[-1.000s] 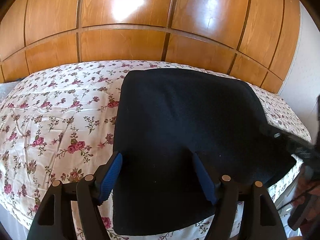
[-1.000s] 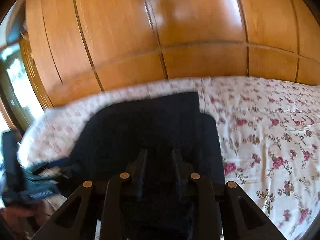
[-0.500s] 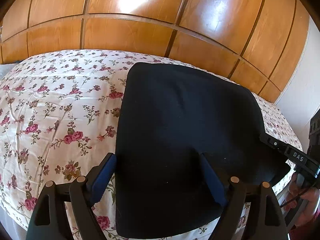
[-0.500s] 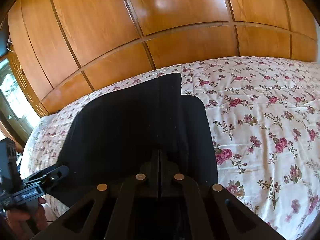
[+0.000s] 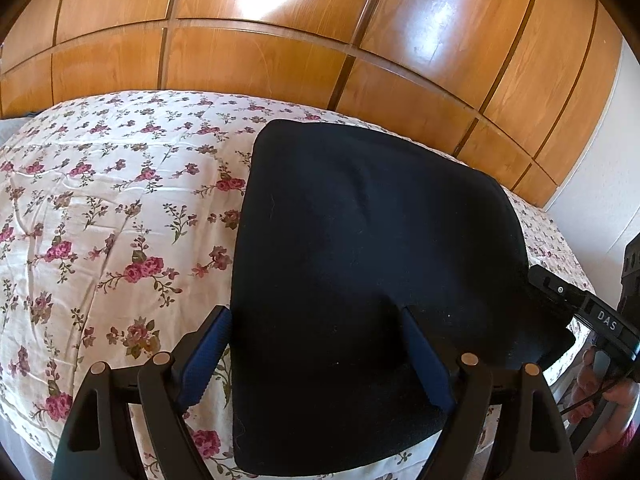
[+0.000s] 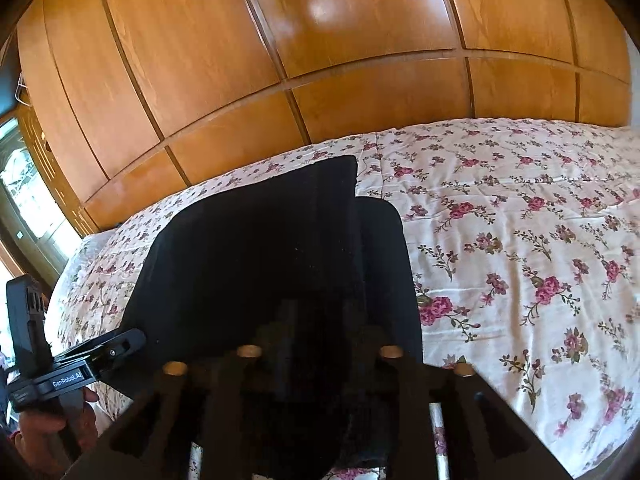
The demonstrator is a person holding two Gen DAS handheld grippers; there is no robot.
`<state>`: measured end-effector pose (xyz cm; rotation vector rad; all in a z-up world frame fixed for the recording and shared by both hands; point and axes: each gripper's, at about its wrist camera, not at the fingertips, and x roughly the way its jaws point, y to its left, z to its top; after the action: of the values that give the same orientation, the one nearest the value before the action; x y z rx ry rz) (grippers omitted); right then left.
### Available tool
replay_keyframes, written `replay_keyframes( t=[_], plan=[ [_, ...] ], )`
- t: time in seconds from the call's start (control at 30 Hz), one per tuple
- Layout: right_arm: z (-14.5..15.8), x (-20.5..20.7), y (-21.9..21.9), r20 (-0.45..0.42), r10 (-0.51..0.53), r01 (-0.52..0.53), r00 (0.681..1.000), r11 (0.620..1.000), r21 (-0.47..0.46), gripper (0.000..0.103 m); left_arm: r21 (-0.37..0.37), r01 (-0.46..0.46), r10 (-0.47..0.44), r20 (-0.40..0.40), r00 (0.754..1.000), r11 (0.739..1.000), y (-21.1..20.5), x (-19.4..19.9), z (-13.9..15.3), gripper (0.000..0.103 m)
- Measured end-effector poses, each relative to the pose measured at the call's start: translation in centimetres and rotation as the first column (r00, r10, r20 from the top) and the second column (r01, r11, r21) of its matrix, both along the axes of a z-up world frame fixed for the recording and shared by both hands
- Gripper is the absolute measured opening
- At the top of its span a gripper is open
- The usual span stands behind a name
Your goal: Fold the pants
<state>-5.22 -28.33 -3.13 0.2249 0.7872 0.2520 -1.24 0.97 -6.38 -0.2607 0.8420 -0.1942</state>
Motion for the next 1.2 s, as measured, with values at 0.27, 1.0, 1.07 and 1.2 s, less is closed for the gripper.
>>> replay_keyframes(
  t=[0.27,1.0,1.07,1.2],
  plan=[
    [-0.5,0.1,-0.5,-0.032,-0.016,0.016,0.999,1.0,0.004,0.051,-0.009,0.008,-0.008,-0.008,1.0,1.0,0.0,0.0,0.0,0.087],
    [-4.0,1.5,-4.1,-0.239,-0.023,0.093,0.971,0.954,0.286,0.073,-0.11,0.051,-0.059,-0.071,0.996,0.993,1.2,-0.3,-0.5,0.087],
    [-4.2,1.5,-4.3,-0.255,-0.01,0.094,0.967,0.943,0.319,0.074,-0.118,0.058,-0.068,-0.075,0.995,0.991,1.3,-0.2,-0.5,0.087],
    [-4.3,1.6,-4.3,-0.264,0.023,0.071,0.964,0.938,0.34,0.074,-0.173,0.073,-0.092,-0.104,0.99,0.982,2.0,0.2,-0.9,0.087]
  ],
)
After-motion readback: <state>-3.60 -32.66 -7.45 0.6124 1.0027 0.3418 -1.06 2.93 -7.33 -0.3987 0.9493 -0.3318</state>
